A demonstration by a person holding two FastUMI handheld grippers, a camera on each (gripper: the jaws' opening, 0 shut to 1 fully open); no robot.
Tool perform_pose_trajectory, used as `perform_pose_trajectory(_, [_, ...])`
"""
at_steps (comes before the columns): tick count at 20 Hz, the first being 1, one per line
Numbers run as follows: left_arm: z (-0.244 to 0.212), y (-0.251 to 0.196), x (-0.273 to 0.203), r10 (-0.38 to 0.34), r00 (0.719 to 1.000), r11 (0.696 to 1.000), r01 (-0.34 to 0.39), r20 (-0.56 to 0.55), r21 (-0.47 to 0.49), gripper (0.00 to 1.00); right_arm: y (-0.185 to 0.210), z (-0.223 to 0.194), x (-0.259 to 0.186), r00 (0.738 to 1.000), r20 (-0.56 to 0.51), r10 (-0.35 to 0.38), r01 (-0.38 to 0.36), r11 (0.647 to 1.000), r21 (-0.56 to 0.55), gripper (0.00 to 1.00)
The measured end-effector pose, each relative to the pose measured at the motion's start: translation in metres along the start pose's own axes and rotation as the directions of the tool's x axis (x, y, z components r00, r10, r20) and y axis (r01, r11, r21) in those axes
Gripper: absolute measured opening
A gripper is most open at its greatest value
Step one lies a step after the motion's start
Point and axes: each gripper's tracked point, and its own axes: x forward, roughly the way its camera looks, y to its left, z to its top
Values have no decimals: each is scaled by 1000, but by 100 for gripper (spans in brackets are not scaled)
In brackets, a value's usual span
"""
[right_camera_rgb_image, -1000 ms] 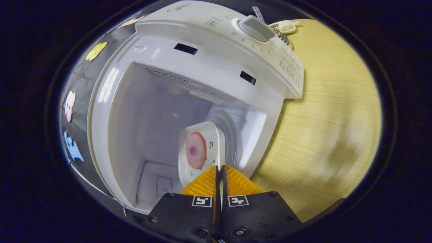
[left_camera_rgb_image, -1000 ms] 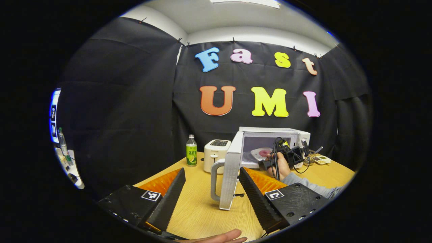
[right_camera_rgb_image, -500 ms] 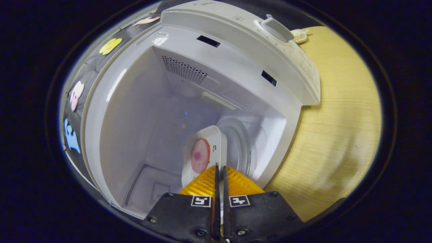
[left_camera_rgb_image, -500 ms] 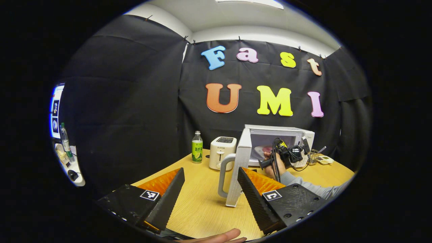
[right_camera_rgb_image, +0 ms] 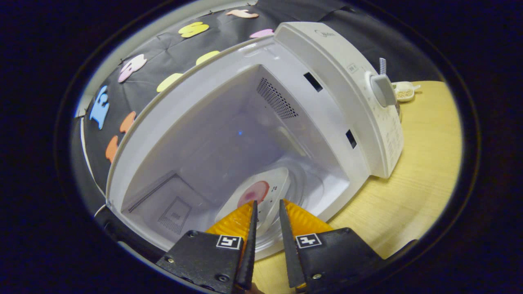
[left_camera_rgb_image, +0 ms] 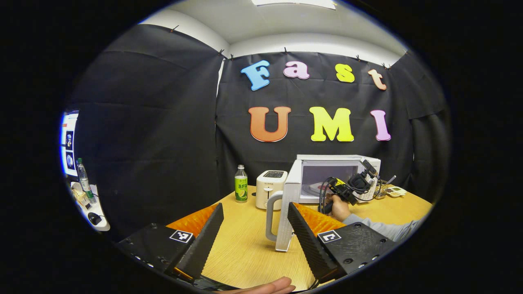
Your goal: Open the microwave oven with the left hand, put the food in, and close the microwave oven.
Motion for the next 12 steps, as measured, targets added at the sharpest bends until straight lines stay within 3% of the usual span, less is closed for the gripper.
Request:
perform_pose_trajectory(2, [0, 0, -5, -4, 1000, 1000, 4, -1, -12, 84, 4, 3, -15, 999, -13, 34, -35, 995, -93, 49])
perform_pose_trajectory(3, [-1, 1, -8, -3, 1000, 1000, 3, -1, -12, 83, 7, 6, -23, 998, -12, 59, -60, 990, -132, 39])
perform_pose_trajectory(4, [-1, 5, -11, 4, 1000, 1000, -4, -1, -9, 83, 9, 8, -32, 996, -8, 85, -85, 984, -160, 55])
perform_pose_trajectory(5, [0, 9, -14, 16, 1000, 1000, -16, 4, -4, 83, 11, 10, -41, 994, -8, 110, -109, 974, -199, 58])
perform_pose_trajectory(6, [-1, 11, -16, 13, 1000, 1000, -13, 2, 0, 83, 11, 16, -54, 992, 0, 129, -125, 965, -230, 68])
perform_pose_trajectory(7, [-5, 9, -18, -3, 1000, 1000, 3, -9, 1, 94, 13, 22, -68, 988, 3, 152, -147, 956, -252, 65])
perform_pose_trajectory(10, [-8, 22, -19, 23, 1000, 1000, -23, -18, -13, 95, 17, 45, -110, 974, -1, 225, -213, 920, -328, 100])
perform_pose_trajectory(11, [-9, 26, -19, 34, 999, 999, -34, -23, -27, 95, 13, 51, -128, 971, -21, 236, -227, 900, -373, 91])
perform_pose_trajectory(12, [-10, 31, -18, 45, 999, 998, -46, -26, -36, 95, 10, 61, -145, 969, -35, 245, -237, 878, -416, 91])
